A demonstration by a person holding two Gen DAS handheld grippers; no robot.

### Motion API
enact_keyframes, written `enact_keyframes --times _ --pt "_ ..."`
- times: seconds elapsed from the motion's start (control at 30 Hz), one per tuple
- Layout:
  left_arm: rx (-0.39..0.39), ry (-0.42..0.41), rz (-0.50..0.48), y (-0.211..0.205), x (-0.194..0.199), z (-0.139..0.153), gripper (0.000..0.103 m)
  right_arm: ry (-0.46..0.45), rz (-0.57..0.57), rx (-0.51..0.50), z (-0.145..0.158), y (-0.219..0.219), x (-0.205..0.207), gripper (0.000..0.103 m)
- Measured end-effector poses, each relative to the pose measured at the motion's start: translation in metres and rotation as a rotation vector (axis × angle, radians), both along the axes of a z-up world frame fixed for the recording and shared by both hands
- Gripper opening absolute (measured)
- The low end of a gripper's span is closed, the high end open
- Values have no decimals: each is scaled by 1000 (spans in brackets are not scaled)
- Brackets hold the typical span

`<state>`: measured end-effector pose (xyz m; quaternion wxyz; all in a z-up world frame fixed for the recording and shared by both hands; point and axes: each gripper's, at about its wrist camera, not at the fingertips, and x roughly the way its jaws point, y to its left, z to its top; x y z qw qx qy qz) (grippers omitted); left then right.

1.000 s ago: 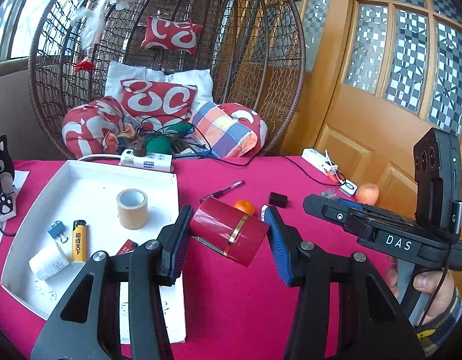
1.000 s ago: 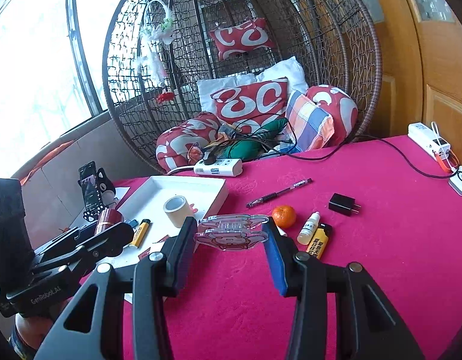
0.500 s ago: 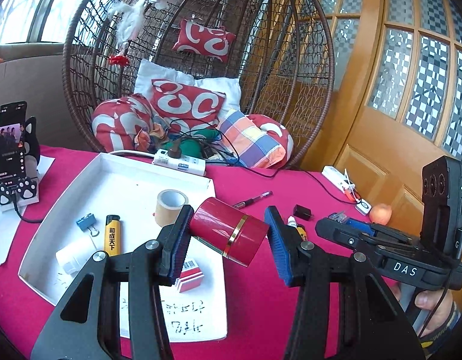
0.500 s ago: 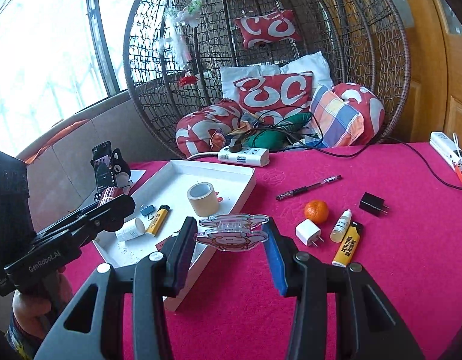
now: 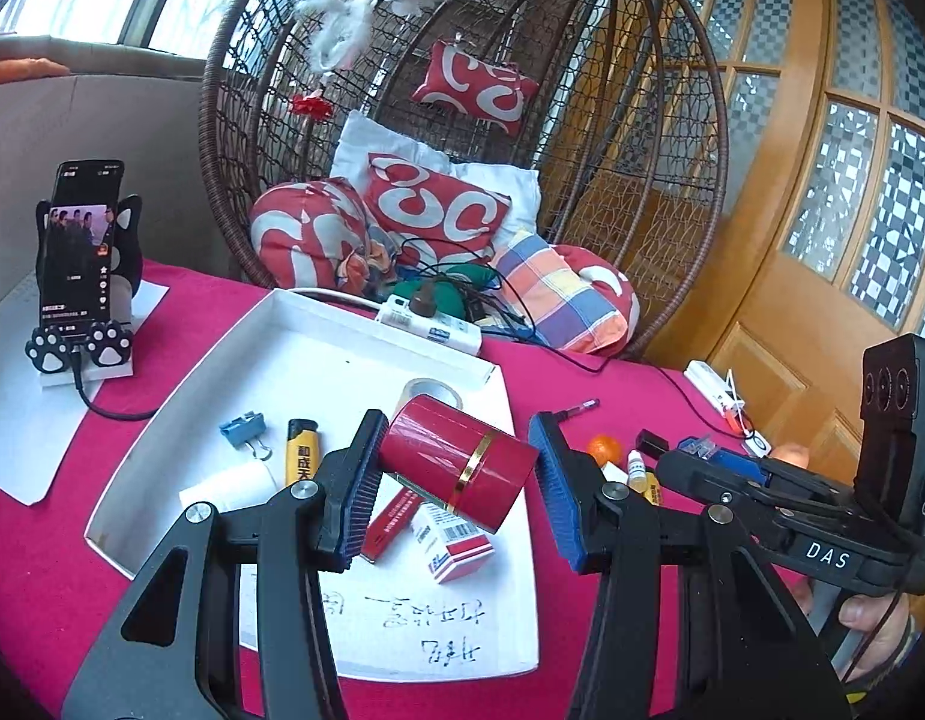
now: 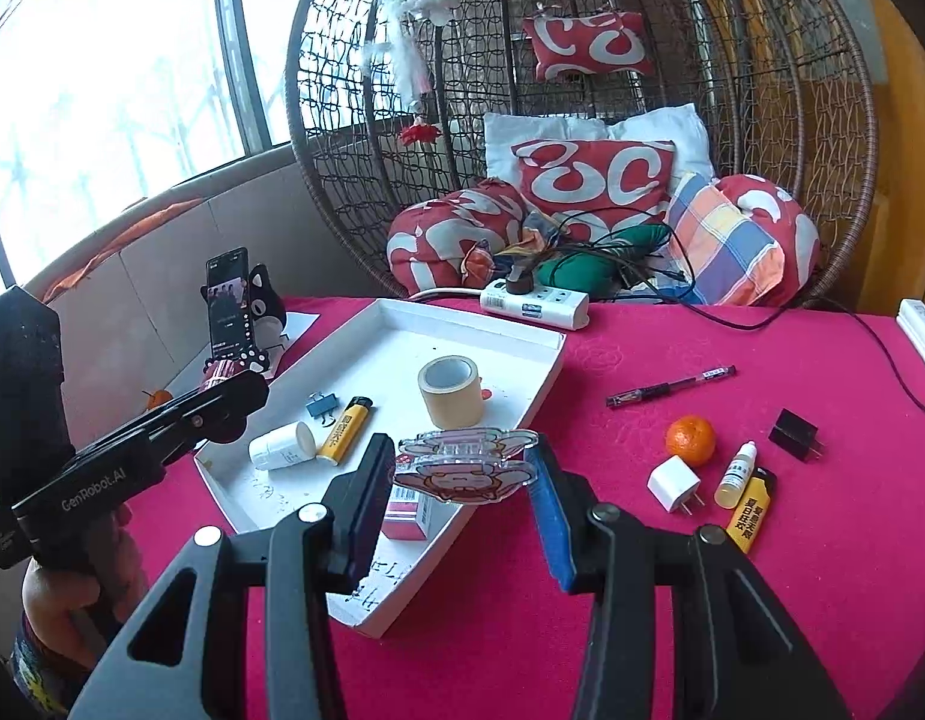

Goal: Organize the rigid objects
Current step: 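Carry the red can with the left tool while the right tool carries the keychain to the tray, then open both tools to release the red can and keychain in the tray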

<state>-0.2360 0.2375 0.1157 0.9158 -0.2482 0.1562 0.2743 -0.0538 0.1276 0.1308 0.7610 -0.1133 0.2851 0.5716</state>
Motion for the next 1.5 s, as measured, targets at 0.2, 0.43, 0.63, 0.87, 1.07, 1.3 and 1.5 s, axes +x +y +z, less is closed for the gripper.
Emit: enact_keyframes --times 0.2,0.43,0.63,0.87,1.07,1.3,1.5 --pt "-27 4 59 16 -17 -7 48 -8 48 -19 -5 20 -13 45" --pt "-3 28 145 31 -30 -8 48 -26 94 -45 -9 45 -25 45" --pt "43 83 183 60 -19 -1 48 -56 104 -75 -19 71 -30 45" --pt "70 172 188 83 20 -14 49 -98 105 -125 -43 108 -40 45" --pt "96 236 217 81 33 -23 75 -141 90 -141 -60 114 -50 46" --pt "98 268 287 73 29 -26 103 -166 52 -109 -60 100 -51 103" --pt "81 242 281 52 23 -21 103 -185 15 -72 -52 78 -49 103"
